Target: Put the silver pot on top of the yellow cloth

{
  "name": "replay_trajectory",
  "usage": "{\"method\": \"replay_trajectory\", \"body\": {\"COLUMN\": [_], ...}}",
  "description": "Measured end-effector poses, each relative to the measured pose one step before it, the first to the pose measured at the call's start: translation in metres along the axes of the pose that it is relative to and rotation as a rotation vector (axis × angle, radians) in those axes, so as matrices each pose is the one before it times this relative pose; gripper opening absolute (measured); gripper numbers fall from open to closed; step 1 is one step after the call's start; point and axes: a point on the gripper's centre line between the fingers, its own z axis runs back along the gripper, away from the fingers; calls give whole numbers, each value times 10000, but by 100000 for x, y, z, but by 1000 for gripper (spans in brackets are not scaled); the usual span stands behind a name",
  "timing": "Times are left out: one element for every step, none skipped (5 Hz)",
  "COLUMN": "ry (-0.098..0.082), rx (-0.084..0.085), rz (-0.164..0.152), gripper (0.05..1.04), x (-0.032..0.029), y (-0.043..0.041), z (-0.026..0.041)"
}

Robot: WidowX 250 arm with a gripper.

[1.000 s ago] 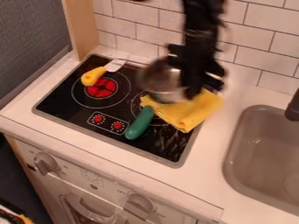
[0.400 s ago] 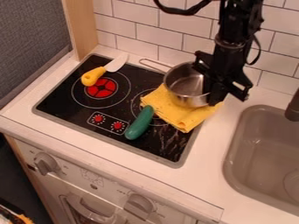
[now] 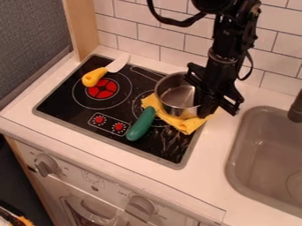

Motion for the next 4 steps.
{"method": "replay_trajectory", "body": {"ry": [-29,-955,-1030,-23], "rx": [-289,-510,-489,17], "rz": [-150,316,639,363], "gripper": [282,584,863,1012], "x": [-147,-435,-1063,-1372], "y": [-463,-182,713,262], "z": [226,2290,2873,598]}}
